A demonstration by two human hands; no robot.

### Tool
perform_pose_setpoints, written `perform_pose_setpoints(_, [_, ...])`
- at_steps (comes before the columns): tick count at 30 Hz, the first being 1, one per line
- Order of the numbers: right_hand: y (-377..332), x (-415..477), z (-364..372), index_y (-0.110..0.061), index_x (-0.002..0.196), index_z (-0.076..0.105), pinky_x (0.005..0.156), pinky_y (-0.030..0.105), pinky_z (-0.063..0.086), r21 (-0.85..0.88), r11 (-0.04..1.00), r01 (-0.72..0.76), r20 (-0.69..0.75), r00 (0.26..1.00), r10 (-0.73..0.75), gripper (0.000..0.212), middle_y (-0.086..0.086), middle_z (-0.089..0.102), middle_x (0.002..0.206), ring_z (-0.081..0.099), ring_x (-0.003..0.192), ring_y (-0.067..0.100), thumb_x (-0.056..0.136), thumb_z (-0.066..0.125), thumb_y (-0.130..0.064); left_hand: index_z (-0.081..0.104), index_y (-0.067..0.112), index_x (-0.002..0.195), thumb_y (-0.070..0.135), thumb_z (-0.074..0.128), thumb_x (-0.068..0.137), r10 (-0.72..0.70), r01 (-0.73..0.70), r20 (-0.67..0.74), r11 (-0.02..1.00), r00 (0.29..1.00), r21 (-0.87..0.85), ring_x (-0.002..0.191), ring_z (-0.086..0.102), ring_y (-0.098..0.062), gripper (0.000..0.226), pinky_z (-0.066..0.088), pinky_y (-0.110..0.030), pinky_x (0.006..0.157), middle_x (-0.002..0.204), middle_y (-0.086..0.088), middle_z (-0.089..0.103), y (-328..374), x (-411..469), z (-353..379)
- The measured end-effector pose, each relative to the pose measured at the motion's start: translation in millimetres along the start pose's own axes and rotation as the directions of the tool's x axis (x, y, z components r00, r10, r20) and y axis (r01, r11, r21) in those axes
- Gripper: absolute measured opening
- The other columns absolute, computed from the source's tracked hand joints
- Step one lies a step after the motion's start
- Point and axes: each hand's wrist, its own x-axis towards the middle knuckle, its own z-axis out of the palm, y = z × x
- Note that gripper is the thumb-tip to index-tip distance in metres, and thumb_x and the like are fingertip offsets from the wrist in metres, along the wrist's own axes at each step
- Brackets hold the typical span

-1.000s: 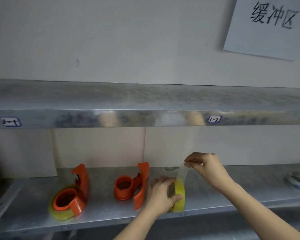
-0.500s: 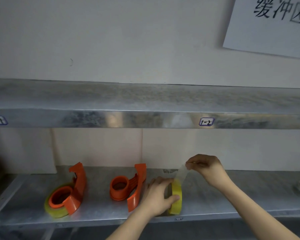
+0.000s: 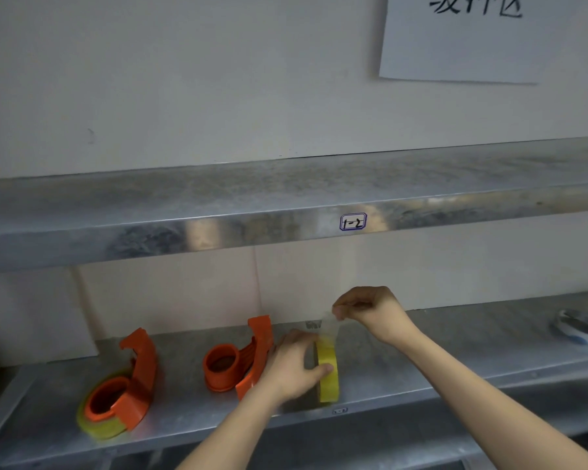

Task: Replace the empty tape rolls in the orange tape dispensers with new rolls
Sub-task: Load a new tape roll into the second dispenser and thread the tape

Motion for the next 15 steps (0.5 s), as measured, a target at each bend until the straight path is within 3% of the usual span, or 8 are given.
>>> perform_pose_setpoints(11, [2,-2,1,-0.012,0.069,0.072,0.068,0.026,0.052,0.016,1.0,-0.02,-0.001,1.0,0.02,0.016,0.006,0.071,0.065,0.063,0.067,0.022,0.076,0.07,0.003,0.047,0.029,0.136,0.056,0.061,0.082,0.025,-0.025,-0.022,1.0,0.999,-0.004,0.133,0.042,-0.017,0.062,0.036,-0.031,0.11,0.142,0.002,0.048,-3,-5,-4])
perform_pose_setpoints(15, [0,0,4,-0.015,0.067,0.072,0.067,0.027,0.052,0.008,1.0,-0.015,0.017,1.0,0.015,0.018,0.0,0.071,0.062,0.064,0.065,0.018,0.076,0.071,0.002,0.047,0.027,0.137,0.053,0.062,0.084,0.046,-0.046,-0.05,0.999,0.998,0.004,0.132,0.043,-0.016,0.06,0.034,-0.027,0.109,0.142,0.002,0.048,-7,-8,-13])
